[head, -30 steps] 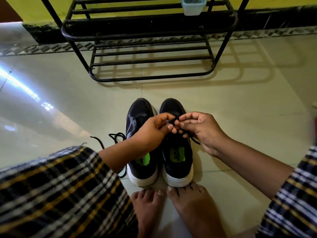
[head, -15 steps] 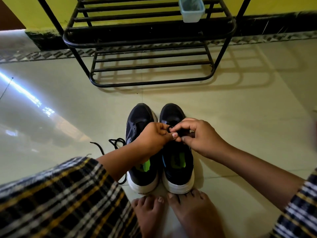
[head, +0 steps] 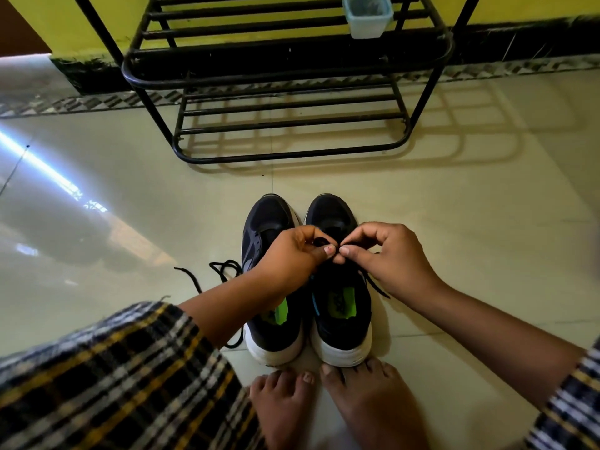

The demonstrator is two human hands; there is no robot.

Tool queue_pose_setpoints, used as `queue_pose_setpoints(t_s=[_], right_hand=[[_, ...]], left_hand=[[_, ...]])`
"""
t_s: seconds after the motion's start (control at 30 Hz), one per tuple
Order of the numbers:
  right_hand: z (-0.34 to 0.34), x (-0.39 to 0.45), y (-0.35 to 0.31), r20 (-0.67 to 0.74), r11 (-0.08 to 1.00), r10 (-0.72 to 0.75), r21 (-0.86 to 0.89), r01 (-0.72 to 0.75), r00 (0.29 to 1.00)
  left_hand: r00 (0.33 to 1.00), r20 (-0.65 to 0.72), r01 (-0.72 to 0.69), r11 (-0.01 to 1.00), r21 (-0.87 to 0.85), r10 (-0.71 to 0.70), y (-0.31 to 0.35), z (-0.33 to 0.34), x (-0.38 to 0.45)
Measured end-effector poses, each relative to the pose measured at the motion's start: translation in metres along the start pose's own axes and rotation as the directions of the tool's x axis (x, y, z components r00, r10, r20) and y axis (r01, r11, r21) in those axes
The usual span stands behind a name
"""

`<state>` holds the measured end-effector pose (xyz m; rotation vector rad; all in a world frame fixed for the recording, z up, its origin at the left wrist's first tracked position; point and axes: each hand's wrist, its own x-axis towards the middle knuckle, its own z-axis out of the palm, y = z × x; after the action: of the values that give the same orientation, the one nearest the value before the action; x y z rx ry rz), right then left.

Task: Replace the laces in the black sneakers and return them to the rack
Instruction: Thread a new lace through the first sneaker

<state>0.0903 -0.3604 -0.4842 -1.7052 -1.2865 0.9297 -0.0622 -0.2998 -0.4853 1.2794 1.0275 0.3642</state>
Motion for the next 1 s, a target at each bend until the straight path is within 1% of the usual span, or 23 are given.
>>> queue_pose_setpoints(t_s=[0.03, 0.13, 0.27, 0.37, 0.47, 0.57, 0.67, 0.77, 0.87, 0.93, 1.0], right_hand=[[-0.0001, 0.0004, -0.0004, 0.001, 1.000, 0.001, 0.006, -0.001, 1.000], [0.0023, -0.0004, 0.0000, 0.079, 1.000, 0.011, -0.022, -0.009, 0.997], [0.0041, -0.0030, 0.0002, 0.113, 0.999, 0.044, -0.014, -0.042, 0.993], [0.0051, -0.0009, 0.0019, 0.104, 0.993, 0.092, 0.058, -0.099, 0.990], [0.0064, 0.0027, 0.0053, 0.111, 0.969, 0.187, 0.142, -0.202, 0.976], [0.0064, 0.0031, 0.0066, 0.162, 0.938, 0.231, 0.223, -0.264, 0.959], [0.0040, 0.0048, 0.0057, 0.180, 0.947, 0.229, 0.185, -0.262, 0.957], [0.0019, 0.0065, 0.0060, 0.145, 0.951, 0.222, 0.186, -0.247, 0.964], [0.0021, 0.0049, 0.0051, 0.155, 0.934, 0.237, 0.233, -0.269, 0.959], [0.0037, 0.0038, 0.0049, 0.170, 0.910, 0.246, 0.299, -0.288, 0.954], [0.0048, 0.0031, 0.0049, 0.174, 0.876, 0.251, 0.378, -0.299, 0.952]], left_hand=[[1.000, -0.006, -0.031, 0.998, 0.062, 0.031, 0.0014, -0.0012, 0.0012], [0.996, 0.005, -0.085, 0.966, 0.243, 0.087, 0.0021, -0.0032, 0.0005], [0.990, 0.008, -0.137, 0.934, 0.329, 0.143, 0.0006, -0.0039, 0.0000], [0.985, -0.004, -0.160, 0.919, 0.359, 0.173, -0.0005, -0.0043, 0.0007], [0.979, -0.005, -0.187, 0.910, 0.370, 0.204, -0.0015, -0.0035, 0.0014], [0.968, 0.017, -0.237, 0.885, 0.401, 0.252, -0.0018, -0.0020, 0.0004], [0.956, 0.028, -0.276, 0.867, 0.415, 0.291, -0.0018, -0.0005, -0.0002], [0.969, 0.057, -0.245, 0.895, 0.372, 0.241, -0.0018, 0.0004, -0.0020], [0.981, 0.082, -0.194, 0.924, 0.330, 0.177, -0.0022, -0.0012, -0.0016], [0.987, 0.063, -0.158, 0.945, 0.287, 0.146, -0.0035, -0.0006, -0.0008], [0.994, 0.006, -0.107, 0.965, 0.238, 0.109, -0.0060, 0.0020, 0.0006]])
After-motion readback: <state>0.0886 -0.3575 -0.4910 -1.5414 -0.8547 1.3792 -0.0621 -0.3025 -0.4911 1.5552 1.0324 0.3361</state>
